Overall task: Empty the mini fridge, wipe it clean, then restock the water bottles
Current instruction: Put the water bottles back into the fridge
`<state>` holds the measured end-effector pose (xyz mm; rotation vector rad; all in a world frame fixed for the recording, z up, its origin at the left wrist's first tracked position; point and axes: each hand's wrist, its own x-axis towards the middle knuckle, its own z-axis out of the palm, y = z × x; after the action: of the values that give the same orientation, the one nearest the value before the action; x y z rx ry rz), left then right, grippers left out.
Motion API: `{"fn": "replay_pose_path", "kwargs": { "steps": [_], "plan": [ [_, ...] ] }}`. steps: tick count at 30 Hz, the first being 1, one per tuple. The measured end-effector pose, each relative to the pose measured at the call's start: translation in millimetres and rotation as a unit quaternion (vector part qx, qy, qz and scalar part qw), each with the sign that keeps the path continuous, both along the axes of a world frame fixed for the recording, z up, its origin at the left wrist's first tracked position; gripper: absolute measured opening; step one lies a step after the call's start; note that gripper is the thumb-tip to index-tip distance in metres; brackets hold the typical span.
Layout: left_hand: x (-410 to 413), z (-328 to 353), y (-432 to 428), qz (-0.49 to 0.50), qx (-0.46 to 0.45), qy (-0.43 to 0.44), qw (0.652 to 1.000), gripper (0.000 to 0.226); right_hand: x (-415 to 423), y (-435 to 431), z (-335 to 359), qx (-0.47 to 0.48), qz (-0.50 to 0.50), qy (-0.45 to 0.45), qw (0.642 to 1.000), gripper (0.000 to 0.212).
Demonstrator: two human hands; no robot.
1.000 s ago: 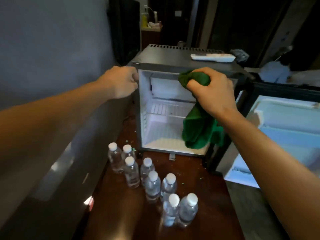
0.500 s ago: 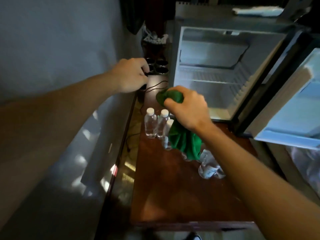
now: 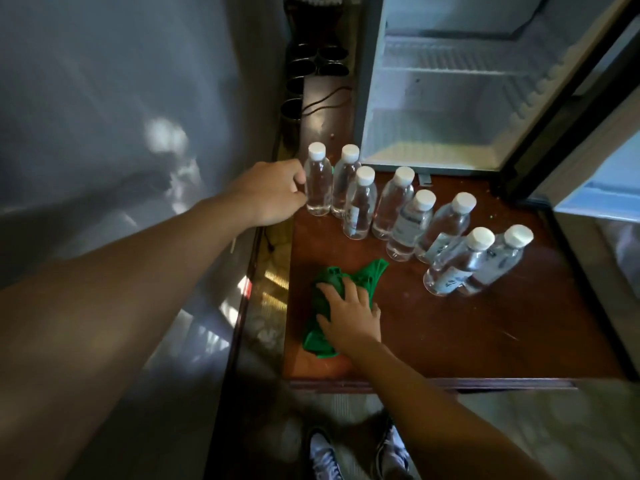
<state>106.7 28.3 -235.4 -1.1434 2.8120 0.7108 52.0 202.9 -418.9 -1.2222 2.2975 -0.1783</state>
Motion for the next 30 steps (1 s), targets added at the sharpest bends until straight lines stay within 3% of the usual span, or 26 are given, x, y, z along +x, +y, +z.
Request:
{"fn": "replay_pose_path", "kwargs": {
  "steps": [4, 6, 9, 13, 16, 20, 22, 25, 30],
  "plan": [
    [-7, 8, 7, -0.014, 0.031, -0.022, 0.999, 0.029, -8, -9, 33, 0.034, 0.039, -0.022, 0.998, 0.068],
    [-19, 22, 13, -0.034, 0.057, -0.037, 0.997, 0.030, -23, -3, 61, -0.052, 0.012, 0.000, 0.999, 0.057],
    [-45, 39, 27, -0.058, 0.056, -0.031, 0.996, 0.022, -63, 19, 104, -0.207, -0.048, 0.118, 0.970, 0.037],
    [-91, 45, 66, -0.082, 0.044, -0.007, 0.996, 0.023, -131, 59, 147, -0.267, -0.181, 0.231, 0.918, 0.029],
    [-127, 38, 100, -0.126, 0.028, -0.029, 0.991, 0.033, -172, 90, 153, -0.231, -0.269, 0.219, 0.909, 0.032],
    [-167, 12, 128, -0.143, 0.013, -0.083, 0.986, 0.040, -210, 109, 135, -0.112, -0.293, 0.129, 0.941, 0.050],
    [-186, -1, 137, -0.152, -0.004, -0.107, 0.983, 0.038, -227, 108, 126, -0.080, -0.263, 0.087, 0.958, 0.057],
    [-212, -21, 151, -0.174, -0.023, -0.135, 0.975, 0.035, -245, 97, 119, -0.072, -0.190, 0.043, 0.978, 0.052],
    [-237, -44, 169, -0.213, -0.073, -0.258, 0.940, 0.039, -272, 94, 118, 0.035, -0.028, 0.068, 0.997, 0.043]
  ]
}}
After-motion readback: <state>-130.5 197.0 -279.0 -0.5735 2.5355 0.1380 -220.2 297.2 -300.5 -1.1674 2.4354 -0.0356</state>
